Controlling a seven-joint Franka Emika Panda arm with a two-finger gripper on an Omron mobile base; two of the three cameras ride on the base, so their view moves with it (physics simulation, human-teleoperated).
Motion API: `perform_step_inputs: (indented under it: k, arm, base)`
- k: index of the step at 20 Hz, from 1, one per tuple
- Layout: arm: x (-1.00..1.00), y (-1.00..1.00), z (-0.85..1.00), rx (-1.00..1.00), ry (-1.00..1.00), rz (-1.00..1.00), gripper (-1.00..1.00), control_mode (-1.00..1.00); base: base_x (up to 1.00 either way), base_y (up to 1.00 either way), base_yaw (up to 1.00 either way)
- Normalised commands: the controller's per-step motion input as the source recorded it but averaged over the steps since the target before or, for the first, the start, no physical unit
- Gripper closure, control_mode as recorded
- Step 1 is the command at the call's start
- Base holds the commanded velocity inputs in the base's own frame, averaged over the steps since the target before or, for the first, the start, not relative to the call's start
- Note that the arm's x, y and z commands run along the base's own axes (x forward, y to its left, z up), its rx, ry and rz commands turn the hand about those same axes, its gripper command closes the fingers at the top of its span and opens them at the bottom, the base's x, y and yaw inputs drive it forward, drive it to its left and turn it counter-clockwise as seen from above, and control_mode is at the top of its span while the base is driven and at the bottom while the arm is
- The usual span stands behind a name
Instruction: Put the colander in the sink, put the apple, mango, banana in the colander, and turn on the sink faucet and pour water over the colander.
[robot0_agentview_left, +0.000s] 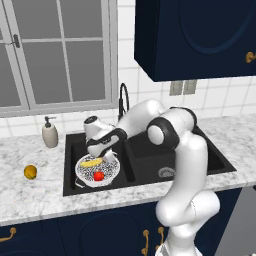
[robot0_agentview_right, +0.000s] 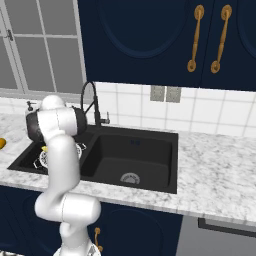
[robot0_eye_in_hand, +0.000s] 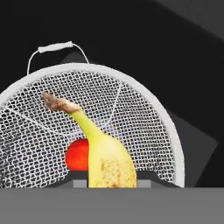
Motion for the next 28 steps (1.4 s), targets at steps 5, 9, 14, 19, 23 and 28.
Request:
perform_step_inputs:
  k: [5, 9, 14, 19, 23, 28]
  arm:
    - [0.32, 0.23, -0.45, -0.07, 0.0, -0.02, 1.0, -1.0]
    - [0.17, 0.0, -0.48, -0.08, 0.0, -0.07, 1.0, -1.0]
    - [0.04, 0.0, -0.35, -0.04, 0.0, -0.08, -1.0, -1.0]
    - [-0.17, -0.02, -0.04, 0.0, 0.0, -0.07, -1.0, -1.0]
    - [-0.43, -0.03, 0.25, 0.0, 0.0, -0.08, -1.0, -1.0]
    - [-0.46, -0.01, 0.58, 0.0, -0.04, -0.03, -1.0, -1.0]
  base:
    - [0.0, 0.0, 0.0]
    - [0.0, 0.0, 0.0]
    - [0.0, 0.0, 0.0]
    - [0.0, 0.0, 0.0]
    - [0.0, 0.0, 0.0]
    - [0.0, 0.0, 0.0]
